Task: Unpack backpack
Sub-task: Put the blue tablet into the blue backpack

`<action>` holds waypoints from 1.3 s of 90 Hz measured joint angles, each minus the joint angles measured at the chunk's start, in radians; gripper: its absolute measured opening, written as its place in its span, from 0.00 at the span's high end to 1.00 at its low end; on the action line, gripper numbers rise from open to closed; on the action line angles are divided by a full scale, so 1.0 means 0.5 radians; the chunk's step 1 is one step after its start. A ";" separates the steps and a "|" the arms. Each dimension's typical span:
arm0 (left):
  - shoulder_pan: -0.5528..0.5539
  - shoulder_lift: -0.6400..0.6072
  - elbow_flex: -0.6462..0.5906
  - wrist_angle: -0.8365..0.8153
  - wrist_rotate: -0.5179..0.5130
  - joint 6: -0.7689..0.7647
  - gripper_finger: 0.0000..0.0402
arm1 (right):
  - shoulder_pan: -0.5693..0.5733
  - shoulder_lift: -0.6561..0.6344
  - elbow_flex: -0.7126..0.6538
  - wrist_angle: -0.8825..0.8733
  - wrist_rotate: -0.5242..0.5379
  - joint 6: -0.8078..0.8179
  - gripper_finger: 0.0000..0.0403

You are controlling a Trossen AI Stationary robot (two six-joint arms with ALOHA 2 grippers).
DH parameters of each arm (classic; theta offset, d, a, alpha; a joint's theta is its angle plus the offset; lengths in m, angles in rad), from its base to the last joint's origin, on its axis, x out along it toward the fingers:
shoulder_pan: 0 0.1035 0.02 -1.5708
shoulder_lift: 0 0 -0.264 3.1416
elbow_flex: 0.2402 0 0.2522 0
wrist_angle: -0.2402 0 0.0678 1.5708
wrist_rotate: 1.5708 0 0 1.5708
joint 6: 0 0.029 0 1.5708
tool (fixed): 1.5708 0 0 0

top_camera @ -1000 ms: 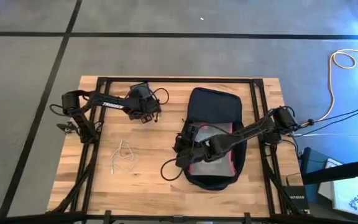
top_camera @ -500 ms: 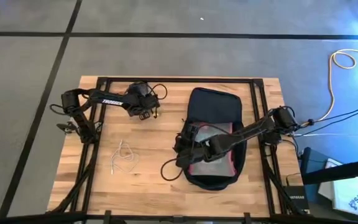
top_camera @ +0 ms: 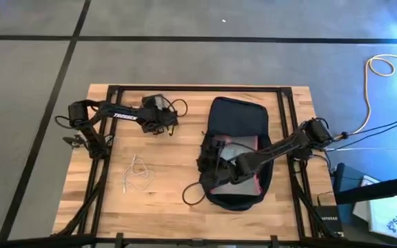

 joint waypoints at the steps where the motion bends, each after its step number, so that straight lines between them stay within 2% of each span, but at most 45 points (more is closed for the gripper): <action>1: -0.009 0.000 0.003 -0.015 -0.002 -0.008 0.80 | 0.007 -0.002 0.000 0.004 0.011 0.000 0.34; 15: -0.183 0.000 0.090 -0.296 -0.046 -0.219 0.89 | 0.127 -0.074 0.004 -0.153 0.069 0.012 0.42; 28: -0.412 0.000 0.270 -0.656 -0.019 -0.476 0.97 | 0.301 -0.246 0.005 -0.422 0.197 0.293 0.48; 50: -0.832 0.002 0.699 -1.129 0.010 -0.830 0.95 | 0.623 -0.435 0.005 -0.695 0.232 0.695 0.52; 63: -1.075 0.002 0.967 -1.216 0.087 -0.826 0.97 | 0.769 -0.439 0.005 -0.725 0.226 0.745 0.52; 73: -1.256 0.002 1.180 -1.250 0.090 -0.802 0.97 | 0.876 -0.439 0.005 -0.725 0.130 0.759 0.52; 90: -1.568 0.001 1.427 -1.090 0.050 -0.715 0.97 | 1.127 -0.439 0.005 -0.696 0.070 0.999 0.52; 98: -1.682 0.001 1.430 -0.812 0.043 -0.594 0.97 | 1.231 -0.439 0.005 -0.690 0.071 1.123 0.52; 107: -1.773 0.002 1.428 -0.487 0.044 -0.451 0.97 | 1.334 -0.438 0.005 -0.691 0.171 1.205 0.52; 117: -1.846 0.002 1.350 0.043 -0.032 -0.222 0.97 | 1.416 -0.411 0.005 -0.693 0.271 1.271 0.52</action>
